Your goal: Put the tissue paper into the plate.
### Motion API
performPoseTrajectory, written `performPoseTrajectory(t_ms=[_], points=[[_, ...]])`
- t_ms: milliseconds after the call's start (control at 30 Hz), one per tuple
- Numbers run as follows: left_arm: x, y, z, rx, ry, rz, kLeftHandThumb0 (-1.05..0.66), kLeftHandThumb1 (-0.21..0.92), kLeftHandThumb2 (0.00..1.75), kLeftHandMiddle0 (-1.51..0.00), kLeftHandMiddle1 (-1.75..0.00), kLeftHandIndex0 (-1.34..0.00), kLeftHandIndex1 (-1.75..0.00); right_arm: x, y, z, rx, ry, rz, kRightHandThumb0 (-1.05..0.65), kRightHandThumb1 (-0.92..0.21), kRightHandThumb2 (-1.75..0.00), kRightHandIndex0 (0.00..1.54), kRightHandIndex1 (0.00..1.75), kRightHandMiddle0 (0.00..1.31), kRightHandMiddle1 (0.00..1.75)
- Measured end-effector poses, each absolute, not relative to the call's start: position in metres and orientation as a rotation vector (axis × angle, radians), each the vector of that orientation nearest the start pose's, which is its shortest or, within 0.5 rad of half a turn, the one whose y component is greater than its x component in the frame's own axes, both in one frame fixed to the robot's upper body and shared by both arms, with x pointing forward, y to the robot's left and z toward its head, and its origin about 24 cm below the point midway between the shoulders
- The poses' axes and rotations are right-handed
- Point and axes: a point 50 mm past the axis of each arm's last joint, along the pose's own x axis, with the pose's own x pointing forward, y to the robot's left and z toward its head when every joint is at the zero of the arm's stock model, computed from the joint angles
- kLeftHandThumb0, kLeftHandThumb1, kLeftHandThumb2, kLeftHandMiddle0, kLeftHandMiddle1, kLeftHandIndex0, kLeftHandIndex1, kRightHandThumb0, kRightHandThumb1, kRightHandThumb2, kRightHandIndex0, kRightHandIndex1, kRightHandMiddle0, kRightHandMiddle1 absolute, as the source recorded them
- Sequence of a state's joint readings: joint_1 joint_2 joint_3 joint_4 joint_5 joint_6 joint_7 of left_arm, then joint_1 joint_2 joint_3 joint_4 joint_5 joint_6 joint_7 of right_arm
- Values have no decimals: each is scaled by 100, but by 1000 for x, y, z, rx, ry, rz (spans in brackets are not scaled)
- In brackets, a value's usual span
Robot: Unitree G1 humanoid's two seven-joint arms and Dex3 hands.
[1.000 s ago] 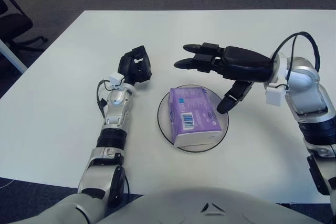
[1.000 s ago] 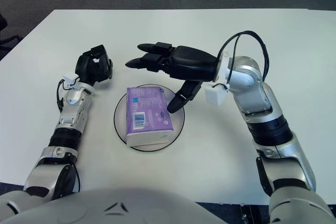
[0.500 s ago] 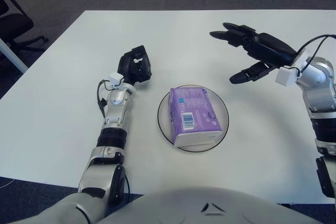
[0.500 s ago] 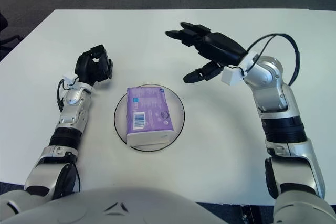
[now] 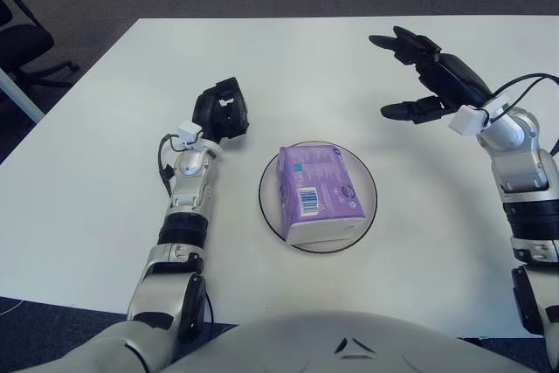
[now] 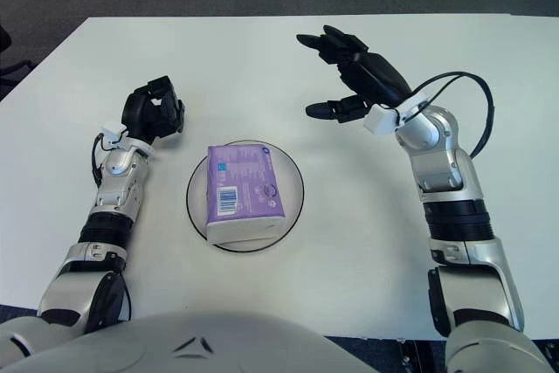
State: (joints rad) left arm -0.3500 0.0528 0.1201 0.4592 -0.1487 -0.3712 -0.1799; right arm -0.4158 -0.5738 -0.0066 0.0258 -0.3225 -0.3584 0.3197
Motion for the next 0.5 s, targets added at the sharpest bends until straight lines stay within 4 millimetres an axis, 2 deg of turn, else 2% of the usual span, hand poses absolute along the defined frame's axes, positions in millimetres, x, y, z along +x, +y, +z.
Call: performPoseTrajectory(t_ms=[267, 400, 500], points=[[314, 160, 67, -90, -266, -111, -35, 51, 116, -137, -175, -106, -175, 304, -197, 177, -857, -498, 236, -80, -92, -62, 18, 21, 0, 62], [314, 160, 68, -91, -267, -110, -35, 51, 116, -137, -175, -106, -175, 304, -202, 166, -777, -444, 168, -76, -92, -67, 12, 45, 0, 67], [314, 160, 68, -92, -267, -110, -36, 52, 116, -138, -175, -106, -175, 304, -205, 155, -672, -397, 111, -65, -92, -71, 16, 65, 0, 83]])
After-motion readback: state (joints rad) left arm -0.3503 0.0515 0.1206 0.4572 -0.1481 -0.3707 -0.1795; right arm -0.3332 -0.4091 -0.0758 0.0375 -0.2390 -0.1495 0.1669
